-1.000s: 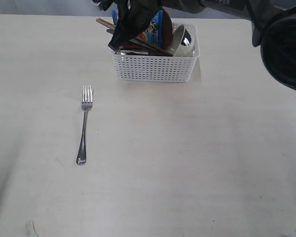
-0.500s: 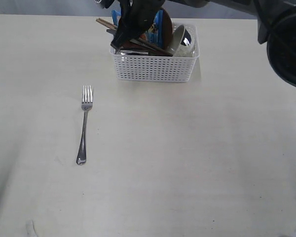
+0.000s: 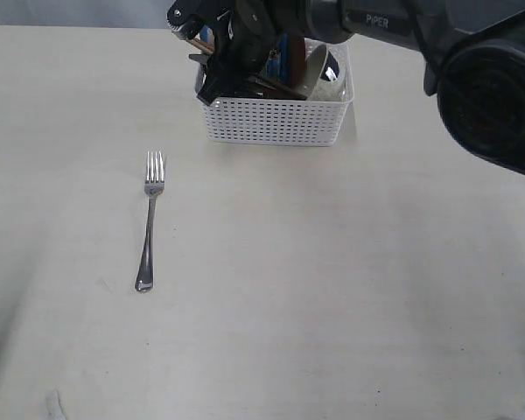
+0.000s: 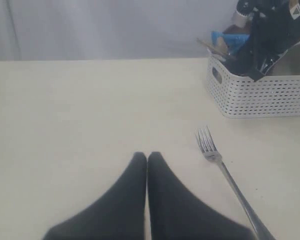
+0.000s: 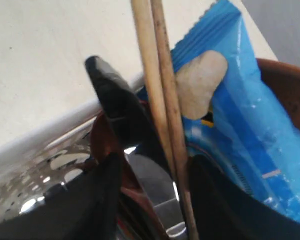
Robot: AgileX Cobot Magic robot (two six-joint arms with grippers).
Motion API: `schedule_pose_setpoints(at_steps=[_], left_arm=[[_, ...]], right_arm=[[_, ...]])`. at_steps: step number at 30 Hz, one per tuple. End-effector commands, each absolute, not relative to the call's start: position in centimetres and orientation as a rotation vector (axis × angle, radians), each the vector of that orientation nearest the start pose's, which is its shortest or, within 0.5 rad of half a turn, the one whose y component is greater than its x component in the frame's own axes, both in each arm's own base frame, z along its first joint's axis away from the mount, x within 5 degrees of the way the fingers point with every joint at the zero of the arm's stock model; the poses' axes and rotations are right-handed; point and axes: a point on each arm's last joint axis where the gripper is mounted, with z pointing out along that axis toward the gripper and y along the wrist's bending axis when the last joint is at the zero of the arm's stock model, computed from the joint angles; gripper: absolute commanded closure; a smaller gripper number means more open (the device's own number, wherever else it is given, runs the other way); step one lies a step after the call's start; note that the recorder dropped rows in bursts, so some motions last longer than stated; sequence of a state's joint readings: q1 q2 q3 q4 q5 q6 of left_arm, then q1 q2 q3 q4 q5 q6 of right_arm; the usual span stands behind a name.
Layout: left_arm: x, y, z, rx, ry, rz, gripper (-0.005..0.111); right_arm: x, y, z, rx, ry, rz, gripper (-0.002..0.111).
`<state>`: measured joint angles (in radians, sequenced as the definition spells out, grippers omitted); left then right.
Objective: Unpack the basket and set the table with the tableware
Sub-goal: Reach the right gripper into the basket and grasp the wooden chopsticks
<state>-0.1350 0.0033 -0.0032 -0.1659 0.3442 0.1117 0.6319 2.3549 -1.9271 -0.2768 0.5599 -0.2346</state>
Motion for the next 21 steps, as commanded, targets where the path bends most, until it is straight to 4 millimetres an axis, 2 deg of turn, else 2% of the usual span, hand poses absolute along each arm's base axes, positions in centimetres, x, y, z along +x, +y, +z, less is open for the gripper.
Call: schedule_pose_setpoints(at_steps=[1, 5, 6, 7, 11, 16, 21], left_arm=[[5.2, -1.3, 18.3, 0.127, 1.821, -0.184, 0.107], [5.2, -1.3, 18.3, 0.127, 1.821, -0.184, 0.107], [5.2, -1.3, 18.3, 0.127, 1.821, -0.184, 0.107], [5.2, -1.3, 18.3, 0.127, 1.821, -0.184, 0.107], [5.2, -1.3, 18.3, 0.127, 1.821, -0.184, 0.107], [5.2, -1.2, 18.3, 0.13, 1.821, -0.179, 0.107], [5.2, -1.2, 18.3, 0.13, 1.821, -0.179, 0.107]], right_arm=[[43.7, 30.1, 15.4, -1.21, 2.12, -0.111, 0.065], [43.7, 30.1, 14.8, -1.215, 2.126, -0.111, 0.066], [43.7, 30.1, 14.8, -1.216, 2.128, -0.112, 0.069], [43.7, 30.1, 14.7, -1.218, 2.131, -0.113, 0.073], [43.6, 30.0, 14.8, -1.219, 2.139, -0.117, 0.107], [43.5, 30.0, 15.8, -1.209, 2.127, -0.116, 0.109], [43.3, 29.8, 18.6, -1.181, 2.094, -0.112, 0.109]])
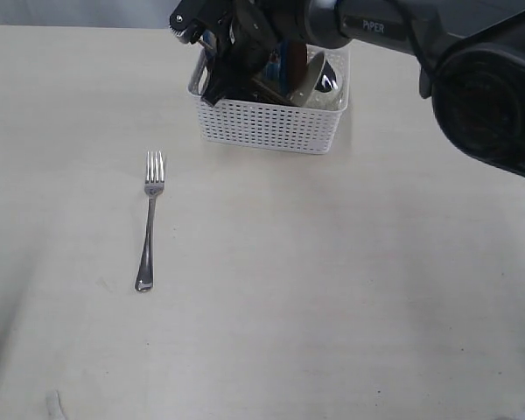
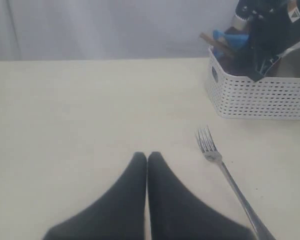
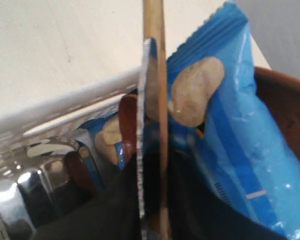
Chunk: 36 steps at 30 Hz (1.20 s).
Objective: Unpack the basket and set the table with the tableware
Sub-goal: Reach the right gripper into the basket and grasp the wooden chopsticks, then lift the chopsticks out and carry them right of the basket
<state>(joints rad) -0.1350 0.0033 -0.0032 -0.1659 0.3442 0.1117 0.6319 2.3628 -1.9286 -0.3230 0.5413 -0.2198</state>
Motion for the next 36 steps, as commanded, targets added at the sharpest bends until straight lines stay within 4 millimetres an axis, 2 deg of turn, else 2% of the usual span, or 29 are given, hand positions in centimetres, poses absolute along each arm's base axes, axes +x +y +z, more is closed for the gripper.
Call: schedule_pose_setpoints(at_steps=[1, 6, 16, 27, 36], left_arm=[[5.2, -1.2, 18.3, 0.13, 1.821, -0.179, 0.107], [5.2, -1.2, 18.3, 0.13, 1.821, -0.179, 0.107], [5.2, -1.2, 18.3, 0.13, 1.821, -0.179, 0.107], [5.2, -1.2, 18.3, 0.13, 1.821, -0.179, 0.107], [5.2, -1.2, 18.3, 0.13, 1.821, -0.179, 0.107]], right_arm=[[43.2, 29.7, 19.2, -1.176, 2.09, -0.112, 0.109], [42.7, 29.4, 22.0, -1.135, 2.068, -0.091, 0.109], [42.1, 29.0, 24.0, -1.106, 2.084, -0.067, 0.109], [41.2, 28.5, 27.7, -1.06, 2.035, -0.032, 0.109], [40.9, 28.4, 28.3, -1.054, 2.033, -0.011, 0.109]])
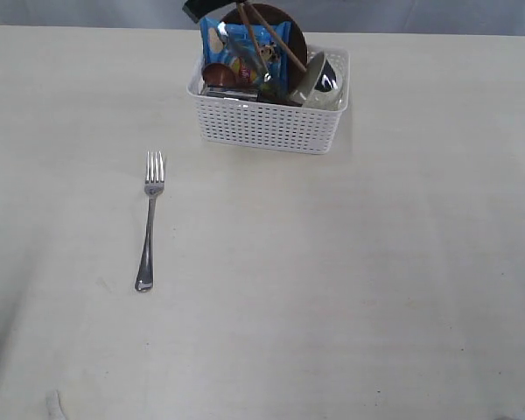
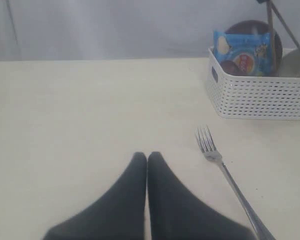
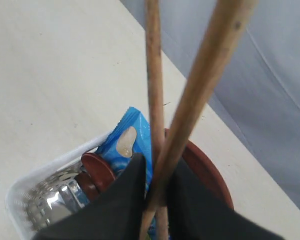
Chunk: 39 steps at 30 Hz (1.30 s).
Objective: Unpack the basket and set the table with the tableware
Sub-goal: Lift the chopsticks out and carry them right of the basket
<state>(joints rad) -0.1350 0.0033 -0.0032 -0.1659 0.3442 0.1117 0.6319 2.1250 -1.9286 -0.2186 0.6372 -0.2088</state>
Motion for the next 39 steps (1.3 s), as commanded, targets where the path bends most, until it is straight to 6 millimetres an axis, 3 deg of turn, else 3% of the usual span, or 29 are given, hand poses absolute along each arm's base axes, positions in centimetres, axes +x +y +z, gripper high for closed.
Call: schedule_pose_setpoints(at_steps=[1, 8, 15, 20, 25, 33, 39], left_arm=[[5.2, -1.2, 18.3, 0.13, 1.821, -0.179, 0.107], [5.2, -1.2, 18.3, 0.13, 1.821, -0.179, 0.107], [5.2, -1.2, 18.3, 0.13, 1.821, -0.179, 0.107], [5.2, -1.2, 18.3, 0.13, 1.821, -0.179, 0.107], [5.2, -1.2, 18.3, 0.13, 1.821, -0.179, 0.107], [5.2, -1.2, 18.3, 0.13, 1.821, -0.179, 0.107], [5.2, -1.2, 18.3, 0.13, 1.821, -0.179, 0.107]], right_arm=[[40.9, 28.4, 28.4, -1.052, 2.029, -0.009, 0.109], [40.6, 28.2, 29.7, -1.05, 1.998, -0.011, 0.109], [38.8, 26.8, 34.3, -1.013, 1.95, -0.011, 0.109], [36.8, 25.0, 35.6, -0.973, 2.137, -0.025, 0.109], [36.3, 23.6, 35.8, -0.916, 2.262, -0.041, 0.109], [38.3, 17.8, 35.2, -0.688, 2.478, -0.06, 0.109], [40.3, 10.7, 34.3, -0.422, 2.654, 0.032, 0.109]])
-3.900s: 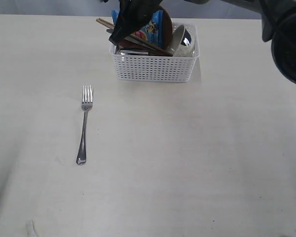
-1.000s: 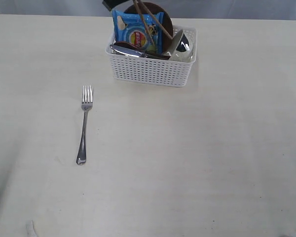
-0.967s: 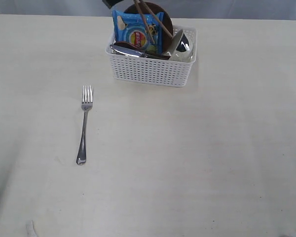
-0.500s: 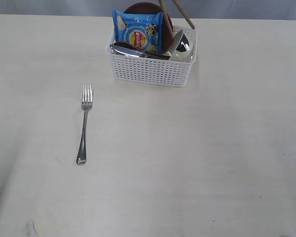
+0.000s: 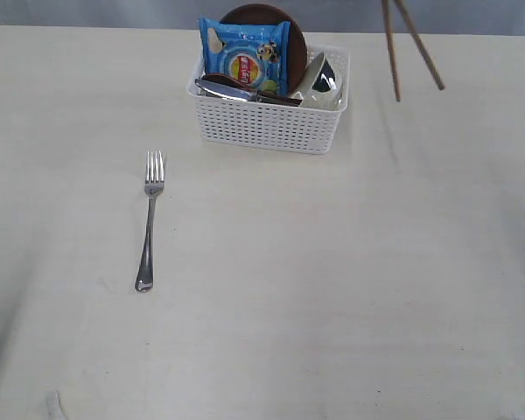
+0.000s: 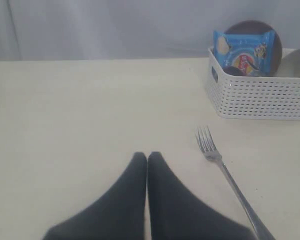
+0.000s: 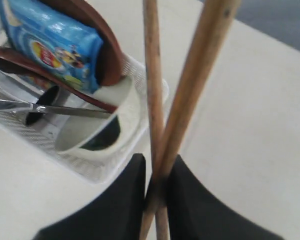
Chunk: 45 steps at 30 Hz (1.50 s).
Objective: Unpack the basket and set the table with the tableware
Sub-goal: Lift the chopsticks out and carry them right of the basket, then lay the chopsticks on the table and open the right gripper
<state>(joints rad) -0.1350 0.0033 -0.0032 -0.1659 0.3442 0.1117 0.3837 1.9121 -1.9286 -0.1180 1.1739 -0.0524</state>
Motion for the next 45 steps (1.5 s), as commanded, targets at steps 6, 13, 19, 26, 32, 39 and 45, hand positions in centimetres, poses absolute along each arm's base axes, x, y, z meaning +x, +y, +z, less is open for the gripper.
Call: schedule_pose_setpoints(at_steps=[6, 13, 19, 26, 32, 39, 45], left_arm=[[5.2, -1.2, 18.3, 0.13, 1.821, -0.179, 0.107], [5.2, -1.2, 18.3, 0.13, 1.821, -0.179, 0.107], [5.2, -1.2, 18.3, 0.132, 1.82, -0.178, 0.107], [5.2, -1.2, 18.3, 0.132, 1.82, -0.178, 0.107], [5.2, -1.2, 18.3, 0.132, 1.82, -0.178, 0.107], [5.2, -1.2, 18.3, 0.132, 1.82, -0.178, 0.107], [5.2, -1.3, 18.3, 0.128, 1.821, -0.185, 0.107]], right_arm=[[40.8, 3.9, 29.4, -0.099, 2.841, 0.347, 0.109], [38.8, 0.3, 21.6, 0.056, 3.02, 0.346, 0.109], [37.4, 1.1, 17.4, 0.073, 3.014, 0.313, 0.109], [37.4, 2.9, 14.2, 0.001, 3.098, 0.305, 0.109], [37.7, 4.0, 11.7, -0.048, 3.138, 0.286, 0.109], [38.0, 3.9, 11.1, -0.039, 3.109, 0.274, 0.102], [38.0, 3.9, 11.1, -0.039, 3.109, 0.274, 0.062]])
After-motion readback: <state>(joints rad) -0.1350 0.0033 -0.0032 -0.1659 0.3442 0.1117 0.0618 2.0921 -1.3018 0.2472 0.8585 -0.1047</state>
